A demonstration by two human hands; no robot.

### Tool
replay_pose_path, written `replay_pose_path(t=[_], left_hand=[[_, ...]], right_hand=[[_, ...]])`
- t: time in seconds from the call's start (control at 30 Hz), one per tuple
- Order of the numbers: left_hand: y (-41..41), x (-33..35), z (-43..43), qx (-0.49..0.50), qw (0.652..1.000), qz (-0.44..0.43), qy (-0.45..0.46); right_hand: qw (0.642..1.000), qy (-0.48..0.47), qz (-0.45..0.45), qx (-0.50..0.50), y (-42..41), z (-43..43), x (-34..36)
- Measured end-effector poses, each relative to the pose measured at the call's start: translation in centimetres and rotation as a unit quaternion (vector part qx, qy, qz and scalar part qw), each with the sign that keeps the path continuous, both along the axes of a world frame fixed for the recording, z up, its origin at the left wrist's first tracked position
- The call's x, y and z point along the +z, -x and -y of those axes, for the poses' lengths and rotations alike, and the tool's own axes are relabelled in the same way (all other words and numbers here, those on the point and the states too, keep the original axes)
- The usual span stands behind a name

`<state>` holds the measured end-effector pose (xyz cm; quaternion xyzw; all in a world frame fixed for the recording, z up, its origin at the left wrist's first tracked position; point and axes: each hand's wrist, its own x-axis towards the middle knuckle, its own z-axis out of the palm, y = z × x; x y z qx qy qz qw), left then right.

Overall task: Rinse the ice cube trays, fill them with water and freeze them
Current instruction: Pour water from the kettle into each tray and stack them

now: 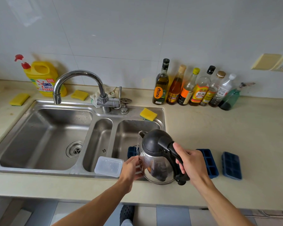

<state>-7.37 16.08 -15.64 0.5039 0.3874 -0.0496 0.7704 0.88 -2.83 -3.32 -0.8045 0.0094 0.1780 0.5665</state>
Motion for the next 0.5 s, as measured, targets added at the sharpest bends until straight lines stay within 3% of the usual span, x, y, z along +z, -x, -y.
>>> replay_pose_path(t=[0.5], left_hand=[[-1.02, 0.18, -0.21, -0.020, 1.000, 0.002, -0.012]], right_hand=[[1.000, -0.004, -0.001, -0.016, -0.44, 0.35, 0.28]])
